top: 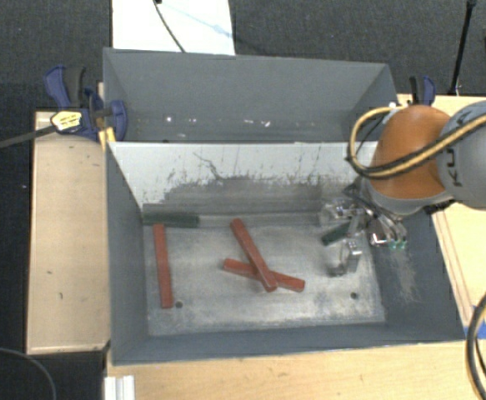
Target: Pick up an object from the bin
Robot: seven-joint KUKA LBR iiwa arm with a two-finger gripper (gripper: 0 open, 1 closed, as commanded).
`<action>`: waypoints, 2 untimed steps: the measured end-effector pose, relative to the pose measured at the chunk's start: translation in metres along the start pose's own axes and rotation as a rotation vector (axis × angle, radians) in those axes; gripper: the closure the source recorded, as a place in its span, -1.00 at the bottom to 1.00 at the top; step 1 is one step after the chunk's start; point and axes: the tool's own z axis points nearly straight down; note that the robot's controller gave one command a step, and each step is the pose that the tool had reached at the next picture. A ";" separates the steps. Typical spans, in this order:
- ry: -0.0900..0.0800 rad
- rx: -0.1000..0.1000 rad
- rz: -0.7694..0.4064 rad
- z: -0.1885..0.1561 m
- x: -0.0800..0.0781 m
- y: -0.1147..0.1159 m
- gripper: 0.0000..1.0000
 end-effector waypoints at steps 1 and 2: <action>-0.005 0.000 -0.003 -0.002 -0.002 0.000 1.00; -0.013 0.003 0.031 -0.158 0.024 0.010 1.00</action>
Offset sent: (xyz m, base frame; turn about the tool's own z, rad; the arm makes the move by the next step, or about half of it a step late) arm 0.0000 0.0000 0.0000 0.0000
